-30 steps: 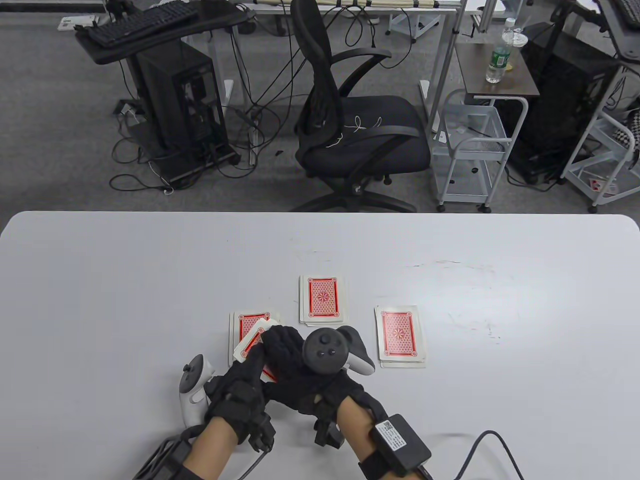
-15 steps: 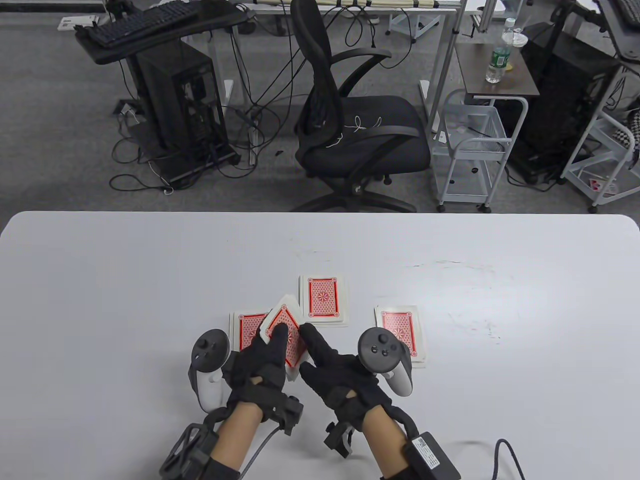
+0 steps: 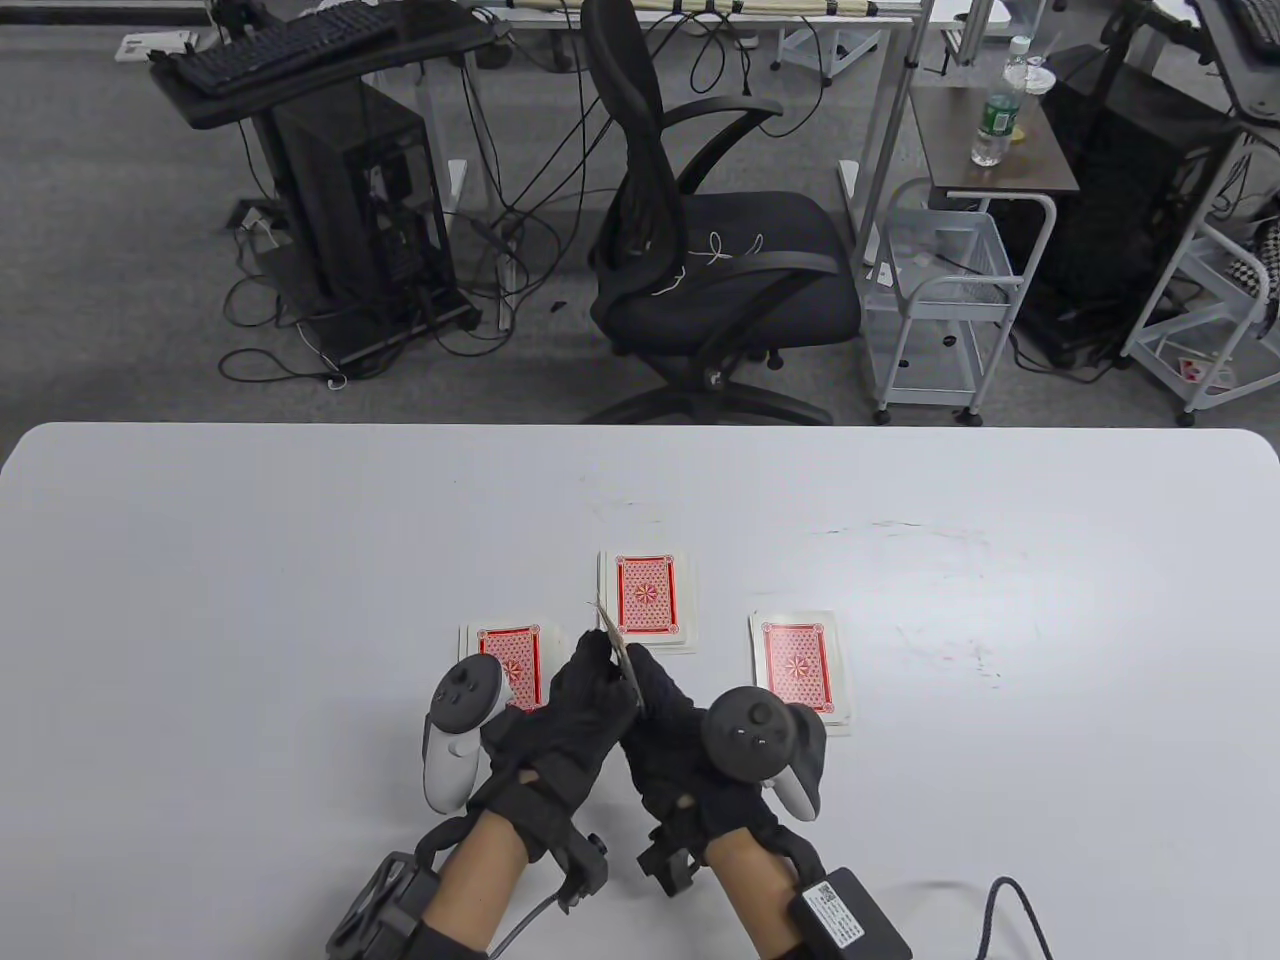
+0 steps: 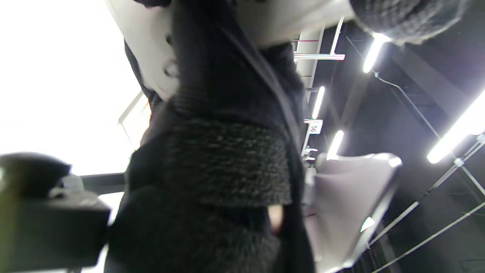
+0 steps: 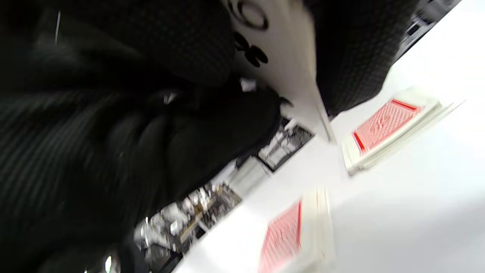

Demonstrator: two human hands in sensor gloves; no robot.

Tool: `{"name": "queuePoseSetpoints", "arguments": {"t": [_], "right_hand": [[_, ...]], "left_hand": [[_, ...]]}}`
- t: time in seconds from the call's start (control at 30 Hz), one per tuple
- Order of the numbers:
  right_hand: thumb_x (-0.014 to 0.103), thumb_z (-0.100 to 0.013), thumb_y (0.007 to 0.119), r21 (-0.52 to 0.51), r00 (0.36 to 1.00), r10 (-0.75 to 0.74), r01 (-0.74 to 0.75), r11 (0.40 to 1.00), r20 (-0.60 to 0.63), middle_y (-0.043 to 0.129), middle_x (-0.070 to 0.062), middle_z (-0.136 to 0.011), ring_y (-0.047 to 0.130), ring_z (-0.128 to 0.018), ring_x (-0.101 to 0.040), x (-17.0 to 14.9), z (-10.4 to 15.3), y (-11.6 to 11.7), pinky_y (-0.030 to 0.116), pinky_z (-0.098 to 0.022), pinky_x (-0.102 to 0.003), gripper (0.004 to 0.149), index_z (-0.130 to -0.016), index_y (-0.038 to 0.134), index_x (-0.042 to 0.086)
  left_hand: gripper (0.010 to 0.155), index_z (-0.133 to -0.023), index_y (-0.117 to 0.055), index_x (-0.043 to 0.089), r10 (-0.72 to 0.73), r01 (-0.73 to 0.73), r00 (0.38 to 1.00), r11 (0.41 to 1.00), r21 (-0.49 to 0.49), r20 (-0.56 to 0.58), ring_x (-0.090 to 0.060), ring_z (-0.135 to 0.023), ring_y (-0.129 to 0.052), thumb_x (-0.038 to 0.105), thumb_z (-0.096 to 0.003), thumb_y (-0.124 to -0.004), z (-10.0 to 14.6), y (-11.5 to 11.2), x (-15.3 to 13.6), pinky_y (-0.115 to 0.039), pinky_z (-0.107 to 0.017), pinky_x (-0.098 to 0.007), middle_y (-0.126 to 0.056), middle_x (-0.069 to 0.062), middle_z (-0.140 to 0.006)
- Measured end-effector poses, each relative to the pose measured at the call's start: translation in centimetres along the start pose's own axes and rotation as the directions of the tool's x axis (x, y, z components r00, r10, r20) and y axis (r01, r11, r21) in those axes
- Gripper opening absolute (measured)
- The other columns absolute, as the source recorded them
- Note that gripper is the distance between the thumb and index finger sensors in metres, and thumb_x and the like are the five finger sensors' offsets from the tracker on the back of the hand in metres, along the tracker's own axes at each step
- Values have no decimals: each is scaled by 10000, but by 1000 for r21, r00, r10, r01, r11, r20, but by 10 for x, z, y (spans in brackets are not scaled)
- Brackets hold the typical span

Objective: Four-player card dealing with fan arrangement

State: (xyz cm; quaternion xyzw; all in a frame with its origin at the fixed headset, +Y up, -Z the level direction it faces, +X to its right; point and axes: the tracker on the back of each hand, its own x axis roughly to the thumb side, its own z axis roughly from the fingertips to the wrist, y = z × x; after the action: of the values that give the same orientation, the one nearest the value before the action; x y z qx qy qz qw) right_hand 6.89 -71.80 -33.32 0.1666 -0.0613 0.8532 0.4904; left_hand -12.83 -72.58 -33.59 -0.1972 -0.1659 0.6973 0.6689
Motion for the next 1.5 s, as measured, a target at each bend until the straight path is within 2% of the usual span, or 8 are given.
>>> {"name": "queuePoseSetpoints", "arguments": {"t": [0.27,0.43,0.6,0.7,1.07,1.1,1.23,1.5], "right_hand": [[207,-565,786,186,842,-534,539,822,-77,754,-196,-915,950,-749,-430,-34,-7,-12,829,-475,-521,508,-1033,605,128],[261,-616,686,346,773,-603,630,695,-196,672,-207,-983,873,-817,-466,-35,-6,8,747,-533,-578,501,-1071,536,112],[364,-609,740,343,950,-251,302,889,-184,709,-159,-941,891,-726,-413,-42,-6,-6,705,-531,-610,495,-1048,621,168],[350,-577,810,275,969,-162,210,938,-187,763,-108,-909,919,-722,-379,-47,-6,-22,689,-546,-624,530,-1044,633,173],[253,-528,887,259,960,57,16,966,-273,769,-126,-954,885,-839,-441,-49,-5,-32,693,-573,-611,449,-959,768,218],[272,-527,886,233,952,29,45,971,-304,657,-187,-1014,798,-895,-494,-53,-3,-27,670,-586,-615,592,-1046,632,143],[191,-534,859,177,906,-155,241,954,-395,769,-141,-929,848,-847,-455,-57,1,-11,700,-562,-594,405,-928,768,173],[206,-552,819,254,910,-135,249,935,-392,599,-217,-1014,678,-926,-538,-58,-1,-5,608,-595,-626,551,-1035,585,85]], "left_hand": [[896,-1117,-124,255,-142,153,987,974,166,-74,-462,-970,-315,581,-524,-711,6,22,-6,-480,-757,-576,-122,-111,-1120],[725,-1108,-219,271,198,-198,980,980,22,21,-431,-1024,-431,435,-568,-674,0,15,-24,-523,-770,-583,-308,-40,-1141],[486,-1016,-526,305,59,-60,998,995,84,14,-391,-969,-564,374,-560,-679,1,22,-33,-588,-751,-573,-460,1,-1085],[453,-976,-635,287,-21,21,1000,998,65,5,-345,-844,-761,340,-539,-742,-2,22,-33,-709,-671,-552,-665,7,-984],[517,-978,-635,325,-460,496,865,846,195,-201,-259,-932,-855,351,-505,-844,0,15,-33,-704,-709,-486,-788,68,-983],[572,-1009,-576,314,-466,504,858,844,182,-215,-279,-968,-801,354,-504,-841,-1,14,-37,-671,-721,-490,-731,57,-1027],[503,-977,-564,315,-344,385,915,900,205,-210,-292,-997,-742,300,-527,-788,0,18,-43,-626,-738,-505,-679,62,-1031],[645,-1053,-425,264,-284,322,933,933,162,-220,-368,-1045,-566,330,-526,-792,0,14,-49,-514,-736,-536,-517,-7,-1110]]}}
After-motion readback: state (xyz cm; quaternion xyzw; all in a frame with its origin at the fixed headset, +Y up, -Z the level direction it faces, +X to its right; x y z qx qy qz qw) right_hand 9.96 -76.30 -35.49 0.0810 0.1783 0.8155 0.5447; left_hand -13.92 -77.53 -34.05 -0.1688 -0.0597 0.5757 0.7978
